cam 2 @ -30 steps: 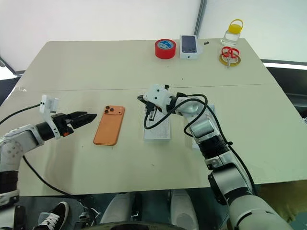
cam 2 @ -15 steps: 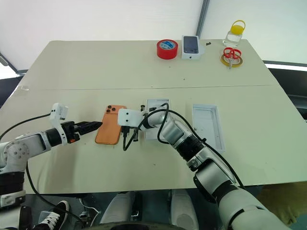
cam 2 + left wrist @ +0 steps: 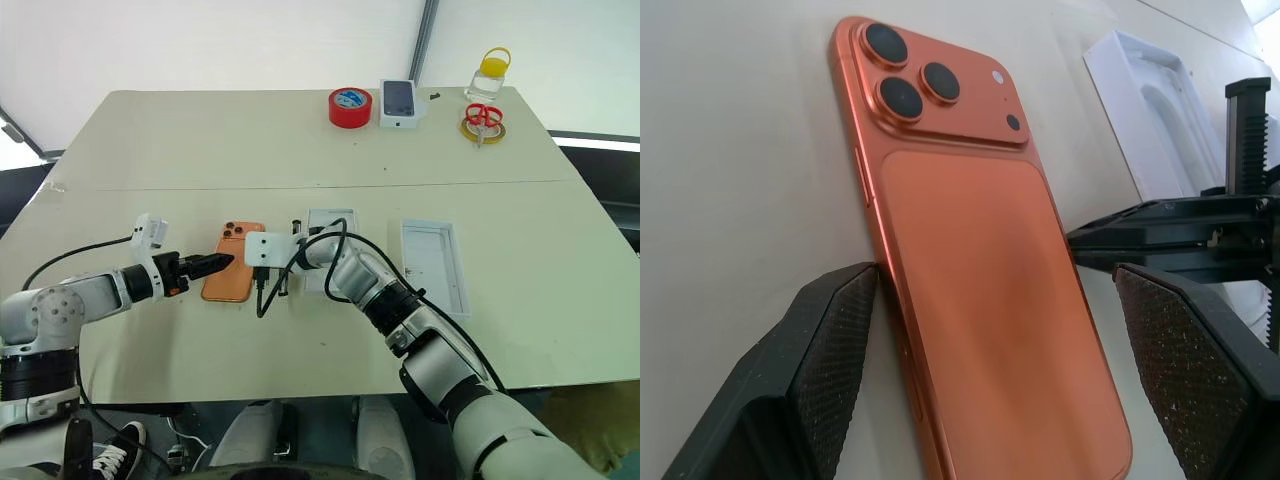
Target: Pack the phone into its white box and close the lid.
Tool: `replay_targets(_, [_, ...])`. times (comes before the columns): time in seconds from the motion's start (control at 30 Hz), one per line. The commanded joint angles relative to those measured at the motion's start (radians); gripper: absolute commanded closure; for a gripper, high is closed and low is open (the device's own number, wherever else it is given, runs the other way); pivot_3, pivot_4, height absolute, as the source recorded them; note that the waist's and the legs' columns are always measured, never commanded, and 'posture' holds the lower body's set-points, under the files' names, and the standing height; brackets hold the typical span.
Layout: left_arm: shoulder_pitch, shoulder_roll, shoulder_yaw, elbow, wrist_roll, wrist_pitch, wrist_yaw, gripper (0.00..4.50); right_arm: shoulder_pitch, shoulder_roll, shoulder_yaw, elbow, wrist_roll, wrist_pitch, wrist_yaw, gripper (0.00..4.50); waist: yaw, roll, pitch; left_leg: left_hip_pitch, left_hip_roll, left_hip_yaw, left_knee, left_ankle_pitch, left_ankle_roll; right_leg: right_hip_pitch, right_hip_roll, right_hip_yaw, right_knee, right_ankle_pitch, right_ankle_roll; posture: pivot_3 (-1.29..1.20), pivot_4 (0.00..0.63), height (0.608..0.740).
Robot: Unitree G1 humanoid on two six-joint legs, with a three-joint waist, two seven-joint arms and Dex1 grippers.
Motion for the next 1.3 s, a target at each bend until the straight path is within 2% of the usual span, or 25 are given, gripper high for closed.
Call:
replay_targets(0.03, [-0.024,-0.079,-0.028,0.02,-0.059,0.096,0.016,0.53,-0.005,0.007,-0.011,-0.002,-0.005,-0.008,-0.012,4.45,0.001,0.0,0.0,0.0,0.0,0.0,0.0,0.0,0.0,0.0,0.0,0.0,0.0,0.0,0.0,0.0,0.15,0.739])
replay_targets(0.17, [-0.07,-0.115,0.033,0.036,-0.081,0.141,0.044,0.53,0.003,0.009,-0.013,-0.013,-0.004,-0.001,-0.015,4.45,-0.002,0.0,0.0,0.0,-0.001,0.0,0.0,0.0,0.0,0.0,0.0,0.0,0.0,0.001,0.002,0.0,0.15,0.739])
replay_targets(0.4, [-0.075,-0.092,0.105,0.069,-0.094,0.158,0.056,0.53,0.006,0.005,-0.015,-0.012,-0.003,-0.001,-0.021,4.45,-0.008,0.0,0.0,0.0,0.0,0.0,0.0,0.0,0.0,0.0,0.0,0.0,0.0,0.001,0.002,0.0,0.15,0.739])
replay_targets(0.8, [-0.088,-0.113,0.176,0.093,-0.148,0.178,0.1,0.53,0.006,0.008,-0.008,-0.006,-0.008,-0.01,-0.024,4.45,-0.011,-0.001,0.0,-0.001,0.0,0.0,-0.002,0.0,0.0,-0.002,0.0,0.0,0.0,0.001,0.002,0.0,0.15,0.739])
replay_targets(0.83, [-0.091,-0.114,0.178,0.095,-0.15,0.177,0.106,1.07,0.006,0.006,-0.007,-0.004,-0.01,-0.013,-0.025,4.5,-0.011,-0.001,0.0,-0.001,0.0,0.0,-0.002,0.0,0.0,-0.002,0.0,0.0,-0.001,0.001,0.002,0.0,0.15,0.739])
replay_targets(0.87, [-0.093,-0.114,0.181,0.098,-0.154,0.178,0.109,1.33,0.006,0.005,-0.007,-0.004,-0.011,-0.014,-0.025,4.5,-0.011,-0.001,0.0,-0.001,0.0,0.0,-0.002,0.0,0.0,-0.002,0.0,0.0,-0.001,0.001,0.002,0.0,0.15,0.739])
replay_targets(0.97, [-0.086,-0.111,0.178,0.095,-0.161,0.181,0.113,2.73,0.005,0.006,-0.009,-0.004,-0.009,-0.012,-0.024,4.5,-0.011,-0.001,0.001,-0.001,0.0,0.0,-0.002,0.0,0.0,-0.002,0.0,0.0,-0.001,0.001,0.002,0.0,0.15,0.739])
replay_targets(1.13, [-0.065,-0.104,0.18,0.101,-0.156,0.182,0.115,2.73,0.006,0.008,-0.009,-0.007,-0.009,-0.011,-0.027,4.5,-0.011,-0.001,0.001,-0.001,0.0,0.0,-0.003,0.0,-0.001,-0.003,0.0,0.0,-0.001,0.001,0.002,0.0,0.15,0.739])
replay_targets(1.23, [-0.071,-0.112,0.196,0.112,-0.162,0.189,0.128,3.59,0.008,0.009,-0.01,-0.01,-0.007,-0.01,-0.028,4.5,-0.011,-0.002,0.001,-0.001,0.0,0.0,-0.004,0.001,-0.002,-0.003,0.0,0.0,-0.001,0.001,0.002,0.0,0.15,0.739])
replay_targets(1.3, [-0.074,-0.12,0.208,0.118,-0.172,0.195,0.138,4.46,0.01,0.008,-0.014,-0.014,-0.003,-0.012,-0.026,4.5,-0.01,-0.003,0.001,-0.001,0.0,0.0,-0.005,0.001,-0.002,-0.003,0.0,0.0,-0.001,0.001,0.002,0.0,0.15,0.739])
